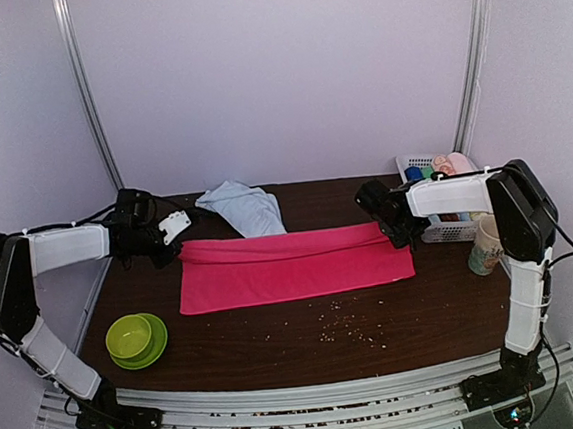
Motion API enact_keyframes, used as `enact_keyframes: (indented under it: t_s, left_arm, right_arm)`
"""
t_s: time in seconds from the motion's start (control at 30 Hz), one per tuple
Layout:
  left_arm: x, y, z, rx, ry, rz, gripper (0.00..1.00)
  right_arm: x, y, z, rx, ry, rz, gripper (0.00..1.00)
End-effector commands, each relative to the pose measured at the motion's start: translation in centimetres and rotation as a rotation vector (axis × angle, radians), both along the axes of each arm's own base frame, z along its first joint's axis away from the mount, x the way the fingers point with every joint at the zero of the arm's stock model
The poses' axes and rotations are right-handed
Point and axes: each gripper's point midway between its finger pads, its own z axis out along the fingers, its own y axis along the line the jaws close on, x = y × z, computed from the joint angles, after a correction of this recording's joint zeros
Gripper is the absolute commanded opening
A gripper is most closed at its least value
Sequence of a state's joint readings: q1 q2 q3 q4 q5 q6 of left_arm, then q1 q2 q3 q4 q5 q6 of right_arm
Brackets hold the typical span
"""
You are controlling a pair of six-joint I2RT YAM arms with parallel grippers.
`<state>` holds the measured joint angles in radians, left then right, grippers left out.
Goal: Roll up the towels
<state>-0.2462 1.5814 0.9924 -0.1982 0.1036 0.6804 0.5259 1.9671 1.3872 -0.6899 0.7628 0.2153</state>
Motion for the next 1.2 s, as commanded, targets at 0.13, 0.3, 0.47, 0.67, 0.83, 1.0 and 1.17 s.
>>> enact_keyframes:
  t_s: [0.13,0.3,0.47,0.67,0.83,1.0,1.17]
  left_arm:
    - [-3.3,-0.4,-1.9,0.005,0.05,-0.125,0.0]
    - [-4.6,-0.4,-2.6,0.015,0.077,-0.16,0.0]
    - [-5.5,-0.3,-3.5,0.035,0.111,-0.186,0.0]
    - [-6.6,-0.5,-4.0,0.034,0.147,-0.219,0.0]
    - [-7.0,-0.4,-4.4,0.045,0.172,-0.226,0.0]
    - [-7.4,-0.4,-4.7,0.05,0.197,-0.238,0.01]
    - [-7.7,0.0,-5.2,0.075,0.219,-0.24,0.01]
  right_arm:
    - [-1.7,-0.4,-0.7,-0.02,0.041,-0.008,0.0]
    - [-2.4,-0.2,-1.2,-0.037,0.069,0.007,0.0]
    - [-3.1,0.7,-1.9,-0.061,0.107,0.042,0.0]
    - [-3.6,1.0,-2.7,-0.083,0.134,0.053,0.0]
    - [-4.0,1.3,-3.0,-0.095,0.153,0.064,0.0]
    - [-4.7,1.4,-3.2,-0.119,0.176,0.069,0.01]
    - [-5.3,1.6,-3.5,-0.137,0.201,0.084,0.02]
